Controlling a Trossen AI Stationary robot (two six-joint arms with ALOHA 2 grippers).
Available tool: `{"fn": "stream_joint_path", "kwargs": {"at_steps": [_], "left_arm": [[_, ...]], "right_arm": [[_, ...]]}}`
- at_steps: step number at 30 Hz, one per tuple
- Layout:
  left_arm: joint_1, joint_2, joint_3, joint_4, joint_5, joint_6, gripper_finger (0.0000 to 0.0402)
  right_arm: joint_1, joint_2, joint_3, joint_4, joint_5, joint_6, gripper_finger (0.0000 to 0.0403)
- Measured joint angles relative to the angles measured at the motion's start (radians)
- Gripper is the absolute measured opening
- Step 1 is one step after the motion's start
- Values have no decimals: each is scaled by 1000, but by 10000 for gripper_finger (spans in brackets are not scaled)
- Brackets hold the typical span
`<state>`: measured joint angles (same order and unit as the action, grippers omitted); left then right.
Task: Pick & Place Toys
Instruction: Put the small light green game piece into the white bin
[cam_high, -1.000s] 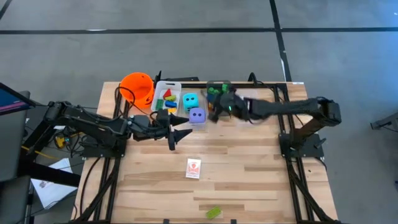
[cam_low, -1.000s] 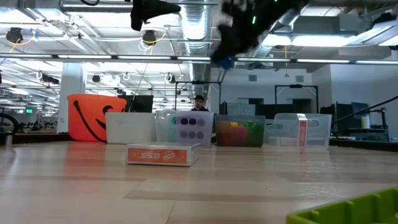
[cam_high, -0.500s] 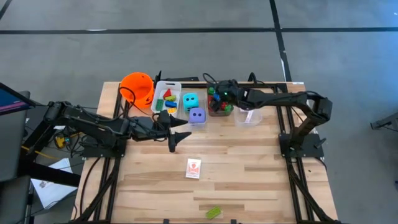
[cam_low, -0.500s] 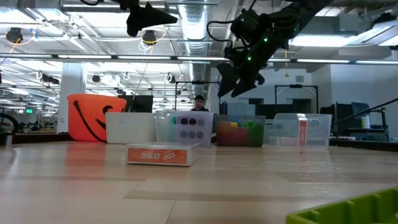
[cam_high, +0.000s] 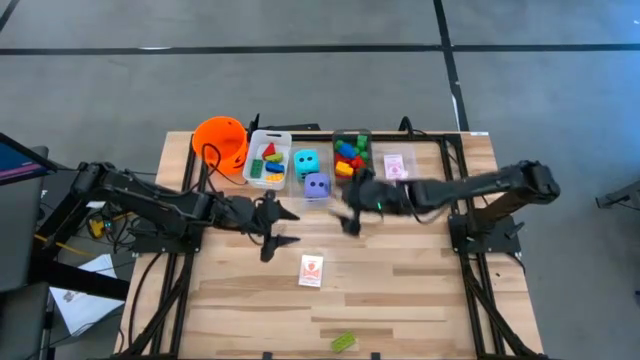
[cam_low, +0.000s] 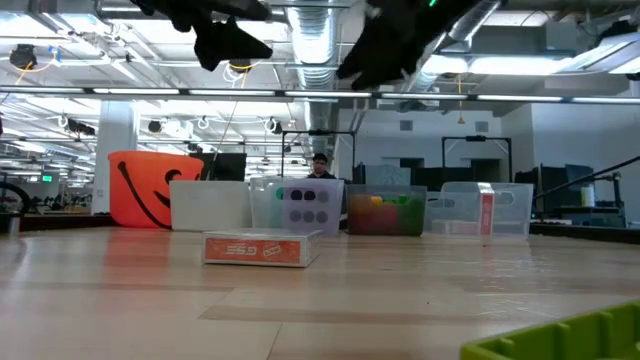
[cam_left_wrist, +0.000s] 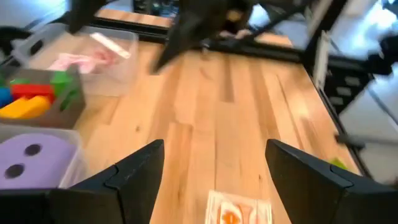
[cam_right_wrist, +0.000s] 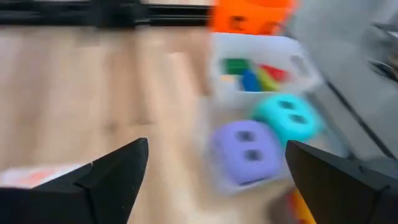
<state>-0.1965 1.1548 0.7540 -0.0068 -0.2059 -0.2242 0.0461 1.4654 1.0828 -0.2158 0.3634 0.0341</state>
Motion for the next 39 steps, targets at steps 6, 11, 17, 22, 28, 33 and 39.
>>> {"fn": "stream_joint_path", "kwargs": {"at_steps": [6, 11, 17, 22, 28, 33, 39], "left_arm": [[-66, 24, 0, 22, 19, 93, 273], [-99, 47, 0, 77, 20, 58, 273], [-113, 57, 0, 195, 19, 2, 273], [-119, 57, 0, 277, 19, -27, 273], [-126, 57, 0, 295, 15, -61, 273], [-126, 57, 0, 284, 15, -72, 273], [-126, 57, 0, 277, 15, -72, 273]], "right_arm": [[222, -5, 0, -76, -50, 48, 369], [351, 27, -2, -90, -226, 163, 369], [489, 136, -3, -76, -317, 201, 369], [546, 269, 10, -64, -316, 157, 369], [555, 413, 87, -65, -322, 148, 369], [554, 506, 186, -98, -399, 100, 369], [557, 555, 314, -228, -420, 58, 369]]}}
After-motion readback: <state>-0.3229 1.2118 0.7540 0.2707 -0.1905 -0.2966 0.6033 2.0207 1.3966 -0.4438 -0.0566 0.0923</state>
